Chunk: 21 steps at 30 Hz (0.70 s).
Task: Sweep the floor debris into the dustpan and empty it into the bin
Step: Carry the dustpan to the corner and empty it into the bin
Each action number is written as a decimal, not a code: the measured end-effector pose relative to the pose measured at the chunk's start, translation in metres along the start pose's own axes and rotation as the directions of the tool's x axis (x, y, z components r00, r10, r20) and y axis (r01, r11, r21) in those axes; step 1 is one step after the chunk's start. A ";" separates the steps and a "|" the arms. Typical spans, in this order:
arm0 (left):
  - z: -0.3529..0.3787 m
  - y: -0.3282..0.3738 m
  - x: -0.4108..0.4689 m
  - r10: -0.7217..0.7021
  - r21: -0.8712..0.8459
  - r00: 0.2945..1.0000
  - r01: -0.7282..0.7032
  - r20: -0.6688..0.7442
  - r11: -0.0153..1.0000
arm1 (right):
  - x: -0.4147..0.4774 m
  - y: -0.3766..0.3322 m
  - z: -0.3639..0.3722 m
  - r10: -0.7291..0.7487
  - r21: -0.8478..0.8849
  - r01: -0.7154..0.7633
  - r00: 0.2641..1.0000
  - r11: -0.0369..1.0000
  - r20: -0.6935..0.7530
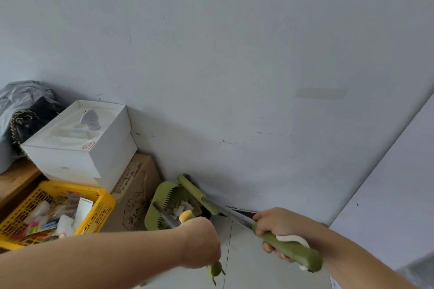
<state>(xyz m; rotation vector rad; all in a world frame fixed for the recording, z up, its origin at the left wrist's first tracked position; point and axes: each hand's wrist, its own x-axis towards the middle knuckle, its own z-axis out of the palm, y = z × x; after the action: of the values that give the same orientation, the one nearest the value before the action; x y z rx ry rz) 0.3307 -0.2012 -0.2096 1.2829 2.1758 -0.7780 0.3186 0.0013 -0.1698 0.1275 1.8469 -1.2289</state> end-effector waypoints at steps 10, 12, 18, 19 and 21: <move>-0.001 -0.020 -0.008 -0.078 -0.045 0.993 0.074 -0.084 0.996 | 0.007 0.006 -0.002 0.060 0.071 -0.057 0.997 0.996 -0.041; -0.001 -0.024 -0.010 -0.084 -0.046 0.993 0.081 -0.087 0.996 | 0.012 0.008 -0.004 0.071 0.063 -0.068 0.997 0.996 -0.042; -0.008 -0.025 -0.014 -0.070 -0.064 0.994 0.065 -0.086 0.996 | 0.016 0.009 -0.004 0.090 0.049 -0.088 0.995 0.995 -0.039; -0.009 -0.024 -0.014 -0.074 -0.074 0.993 0.068 -0.088 0.995 | 0.016 0.009 -0.005 0.093 0.054 -0.091 0.995 0.994 -0.037; -0.010 -0.021 -0.014 -0.073 -0.072 0.994 0.067 -0.080 0.995 | 0.016 0.010 -0.006 0.097 0.059 -0.095 0.995 0.994 -0.029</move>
<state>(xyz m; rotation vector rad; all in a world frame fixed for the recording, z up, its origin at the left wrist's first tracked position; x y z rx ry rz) 0.3164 -0.2111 -0.1882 1.2302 2.3036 -0.6815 0.3100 0.0053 -0.1873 0.2667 1.8118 -1.2198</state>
